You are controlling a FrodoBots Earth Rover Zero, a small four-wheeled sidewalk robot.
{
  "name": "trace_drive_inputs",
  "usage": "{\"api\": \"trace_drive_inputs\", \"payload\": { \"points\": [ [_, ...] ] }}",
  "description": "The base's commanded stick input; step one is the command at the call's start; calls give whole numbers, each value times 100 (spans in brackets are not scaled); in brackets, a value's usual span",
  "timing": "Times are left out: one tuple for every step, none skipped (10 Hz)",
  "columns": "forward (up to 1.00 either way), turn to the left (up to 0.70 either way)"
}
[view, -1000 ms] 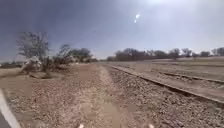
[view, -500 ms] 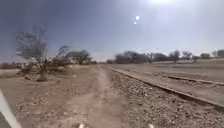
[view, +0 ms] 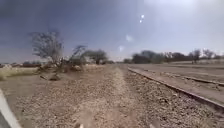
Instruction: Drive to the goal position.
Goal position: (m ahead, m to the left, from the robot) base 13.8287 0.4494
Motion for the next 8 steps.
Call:
{"api": "trace_drive_inputs", "payload": {
  "points": [
    [70, 0],
    [70, 0],
    [70, 0],
    [70, 0],
    [70, 0],
    [70, 0],
    [70, 0],
    [70, 0]
  ]
}}
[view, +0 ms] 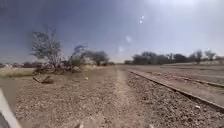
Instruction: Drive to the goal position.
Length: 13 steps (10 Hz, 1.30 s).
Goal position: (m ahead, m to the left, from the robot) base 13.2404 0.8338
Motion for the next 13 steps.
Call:
{"api": "trace_drive_inputs", "payload": {
  "points": [
    [70, 0],
    [70, 0],
    [70, 0],
    [70, 0],
    [70, 0],
    [70, -4],
    [70, -8],
    [70, -11],
    [70, -15],
    [70, -18],
    [70, -22],
    [70, -26],
    [70, -29]
  ]
}}
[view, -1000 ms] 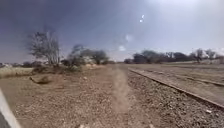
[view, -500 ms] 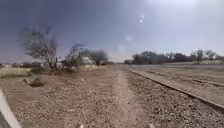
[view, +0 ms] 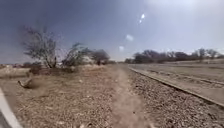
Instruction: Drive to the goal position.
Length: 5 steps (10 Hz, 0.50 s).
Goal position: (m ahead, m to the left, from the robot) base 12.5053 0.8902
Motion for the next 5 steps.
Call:
{"api": "trace_drive_inputs", "payload": {
  "points": [
    [70, 0],
    [70, 0],
    [70, 0],
    [70, 0],
    [70, 0]
  ]
}}
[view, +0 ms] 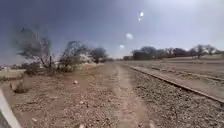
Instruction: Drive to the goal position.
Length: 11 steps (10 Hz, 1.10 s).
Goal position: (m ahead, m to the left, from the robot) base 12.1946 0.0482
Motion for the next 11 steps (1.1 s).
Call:
{"api": "trace_drive_inputs", "payload": {
  "points": [
    [70, 0],
    [70, 0],
    [70, 0],
    [70, 0],
    [70, 0],
    [70, 0],
    [70, 0],
    [70, 0],
    [70, -26],
    [70, -31],
    [70, 0]
  ]
}}
